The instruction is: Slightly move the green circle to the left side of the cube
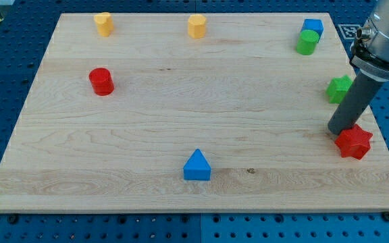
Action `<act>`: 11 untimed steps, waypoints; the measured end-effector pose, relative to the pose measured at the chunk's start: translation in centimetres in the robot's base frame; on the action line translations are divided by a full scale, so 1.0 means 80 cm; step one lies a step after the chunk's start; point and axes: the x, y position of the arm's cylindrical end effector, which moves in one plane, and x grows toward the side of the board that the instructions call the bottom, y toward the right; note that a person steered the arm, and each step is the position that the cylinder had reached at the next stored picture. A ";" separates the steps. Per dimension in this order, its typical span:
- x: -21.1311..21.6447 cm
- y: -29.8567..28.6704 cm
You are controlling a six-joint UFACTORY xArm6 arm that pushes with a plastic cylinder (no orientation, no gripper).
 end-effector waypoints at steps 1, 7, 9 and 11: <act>0.002 0.011; -0.169 -0.189; -0.184 -0.032; -0.216 0.076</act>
